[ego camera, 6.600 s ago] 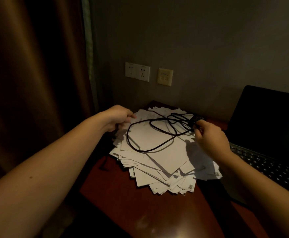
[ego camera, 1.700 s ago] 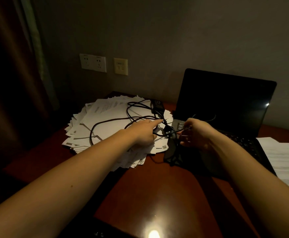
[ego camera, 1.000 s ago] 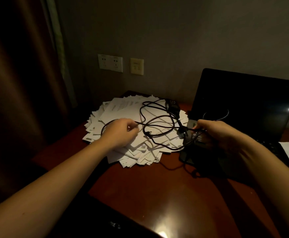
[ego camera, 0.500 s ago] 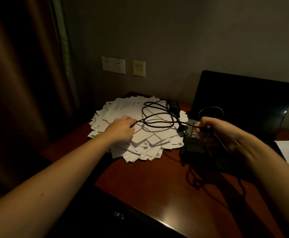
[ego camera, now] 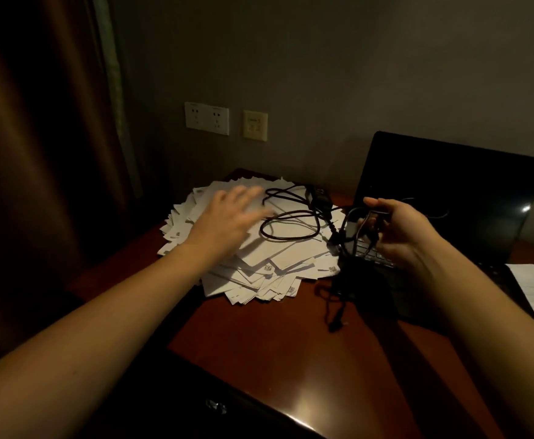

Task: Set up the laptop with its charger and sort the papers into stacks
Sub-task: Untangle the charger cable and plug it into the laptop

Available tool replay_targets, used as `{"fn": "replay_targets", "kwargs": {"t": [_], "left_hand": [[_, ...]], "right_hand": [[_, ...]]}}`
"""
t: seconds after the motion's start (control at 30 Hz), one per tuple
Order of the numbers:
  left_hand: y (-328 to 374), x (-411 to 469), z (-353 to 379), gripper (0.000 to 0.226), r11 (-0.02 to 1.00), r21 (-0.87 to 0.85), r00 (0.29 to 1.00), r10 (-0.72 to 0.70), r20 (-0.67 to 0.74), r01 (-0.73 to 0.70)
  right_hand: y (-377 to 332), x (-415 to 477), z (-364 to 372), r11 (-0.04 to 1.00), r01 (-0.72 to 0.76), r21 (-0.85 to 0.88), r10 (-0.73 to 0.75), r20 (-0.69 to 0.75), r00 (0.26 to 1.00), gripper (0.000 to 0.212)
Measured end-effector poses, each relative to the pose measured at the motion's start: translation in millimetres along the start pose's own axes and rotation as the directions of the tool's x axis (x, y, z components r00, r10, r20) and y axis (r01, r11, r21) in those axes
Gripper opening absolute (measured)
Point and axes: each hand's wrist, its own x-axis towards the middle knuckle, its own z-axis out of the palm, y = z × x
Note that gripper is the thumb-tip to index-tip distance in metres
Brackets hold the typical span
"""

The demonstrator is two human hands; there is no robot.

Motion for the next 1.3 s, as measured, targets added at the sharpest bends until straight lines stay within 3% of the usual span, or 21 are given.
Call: {"fn": "replay_targets", "kwargs": {"t": [0.07,0.13,0.2,0.27,0.3,0.37,0.43,0.5,0.57,0.6,0.67,0.7,0.8,0.93,1.07,1.17,1.3], "left_hand": [[5,9,3,0.062,0.991,0.098,0.986,0.073,0.146,-0.088],[7,17,4,0.069,0.992,0.101,0.986,0.063,0.157,-0.079],[7,24,3,0.072,0.981,0.083,0.978,0.162,0.134,-0.174],[3,31,3,0.061,0.961,0.095,0.952,0.238,0.191,-0.259],[0,34,3,0.049,0.961,0.114,0.947,0.219,0.237,-0.251],[-5,39,3,0.029,0.98,0.168,0.953,0.048,0.298,-0.102],[-9,44,5,0.033,0.974,0.218,0.927,-0.14,0.348,0.065],[-7,48,4,0.036,0.98,0.15,0.934,-0.176,0.312,0.134],[1,54,3,0.031,0.998,0.037,0.99,-0.052,0.13,0.048],[8,59,3,0.029,0.997,-0.001,0.996,0.076,0.052,-0.076],[21,71,5,0.034,0.952,-0.018,0.947,0.307,0.098,-0.307],[27,79,6,0.038,0.949,-0.031,0.932,0.314,0.183,-0.313],[35,95,13,0.033,0.998,-0.056,0.917,0.023,0.399,-0.001],[20,98,18,0.021,0.966,-0.027,0.782,-0.192,0.593,0.257],[3,95,18,0.03,0.906,-0.129,0.671,-0.197,0.715,0.402],[-4,89,16,0.035,0.832,-0.263,0.657,-0.151,0.739,0.488],[-1,71,6,0.019,0.537,-0.572,0.689,-0.026,0.724,0.621]], "right_hand": [[-2,5,5,0.996,-0.034,0.085,0.034,0.005,0.999,0.029],[-3,12,8,0.991,-0.057,0.117,0.055,0.023,0.998,0.027],[-3,17,8,0.996,-0.052,0.07,0.049,0.045,0.998,0.022],[-5,20,7,0.999,-0.039,0.008,0.039,0.068,0.997,0.015],[-5,21,6,0.999,-0.037,-0.008,0.037,0.071,0.997,0.015],[-5,24,2,0.999,-0.03,-0.032,0.032,0.049,0.998,0.018],[-4,26,-2,0.997,-0.026,-0.076,0.028,0.017,0.999,0.015],[0,28,-5,0.99,-0.04,-0.132,0.041,0.005,0.999,0.014],[4,29,-7,0.976,-0.077,-0.201,0.078,0.001,0.997,0.016],[5,29,-8,0.968,-0.095,-0.232,0.097,-0.003,0.995,0.017],[7,30,-9,0.961,-0.121,-0.25,0.123,-0.008,0.992,0.017],[7,31,-9,0.962,-0.129,-0.242,0.131,-0.008,0.991,0.017],[3,33,-9,0.98,-0.137,-0.145,0.138,-0.006,0.99,0.014],[-4,40,-3,0.987,-0.116,0.114,0.121,-0.036,0.992,0.017],[-10,56,10,0.908,-0.101,0.406,0.132,-0.049,0.99,0.017],[-15,67,25,0.83,-0.065,0.553,0.113,-0.053,0.992,0.013],[-29,73,43,0.734,-0.045,0.678,0.11,-0.054,0.992,0.015]]}}
